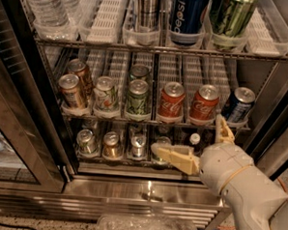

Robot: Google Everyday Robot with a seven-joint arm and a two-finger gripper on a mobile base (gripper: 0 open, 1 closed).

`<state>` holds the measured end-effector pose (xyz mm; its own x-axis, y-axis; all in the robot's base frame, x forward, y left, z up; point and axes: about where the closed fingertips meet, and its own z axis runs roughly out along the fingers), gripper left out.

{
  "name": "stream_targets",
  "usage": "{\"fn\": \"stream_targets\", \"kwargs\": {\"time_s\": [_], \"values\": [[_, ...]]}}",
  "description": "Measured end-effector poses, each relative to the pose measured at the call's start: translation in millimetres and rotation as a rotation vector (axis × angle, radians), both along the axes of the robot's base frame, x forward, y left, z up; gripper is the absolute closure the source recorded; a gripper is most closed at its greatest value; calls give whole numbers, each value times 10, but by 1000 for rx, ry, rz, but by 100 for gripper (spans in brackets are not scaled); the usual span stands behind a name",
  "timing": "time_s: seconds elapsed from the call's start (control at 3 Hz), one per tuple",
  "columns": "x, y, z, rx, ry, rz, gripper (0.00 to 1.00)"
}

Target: Pick coke can from middle shelf of fridge

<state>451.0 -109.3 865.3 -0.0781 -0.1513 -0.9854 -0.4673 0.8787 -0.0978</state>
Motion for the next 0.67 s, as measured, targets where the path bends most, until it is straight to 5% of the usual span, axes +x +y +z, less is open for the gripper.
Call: {"fn": "stream_targets", "kwargs": {"time_s": [0.33, 0.67], "values": [[49, -136, -60, 171, 127, -75, 0], [51, -144, -52, 220, 151, -85, 0]]}}
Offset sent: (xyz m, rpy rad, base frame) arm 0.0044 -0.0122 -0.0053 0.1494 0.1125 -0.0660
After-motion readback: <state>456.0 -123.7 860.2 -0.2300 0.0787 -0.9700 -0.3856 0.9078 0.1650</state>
